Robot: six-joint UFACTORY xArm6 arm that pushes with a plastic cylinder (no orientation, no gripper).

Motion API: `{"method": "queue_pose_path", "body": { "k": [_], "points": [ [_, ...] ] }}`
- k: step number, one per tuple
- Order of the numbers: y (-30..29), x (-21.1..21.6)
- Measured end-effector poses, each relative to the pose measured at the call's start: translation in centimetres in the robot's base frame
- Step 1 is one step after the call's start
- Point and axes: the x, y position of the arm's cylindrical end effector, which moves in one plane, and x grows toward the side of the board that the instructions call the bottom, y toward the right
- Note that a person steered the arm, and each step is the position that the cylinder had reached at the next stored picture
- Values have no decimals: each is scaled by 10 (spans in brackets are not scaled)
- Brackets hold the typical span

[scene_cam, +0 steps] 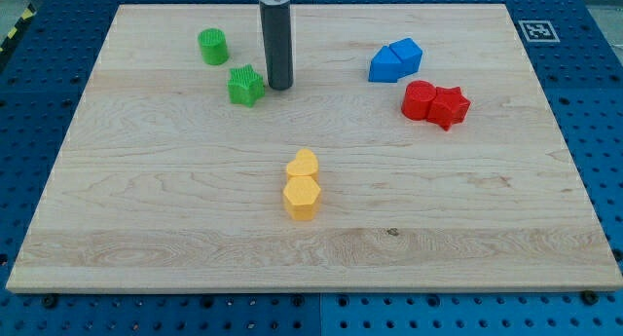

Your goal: Push the green star slightly below the green circle

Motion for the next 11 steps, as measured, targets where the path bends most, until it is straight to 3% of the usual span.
{"method": "queue_pose_path", "body": {
  "k": [3,11],
  "points": [
    [0,26],
    [-46,19]
  ]
}}
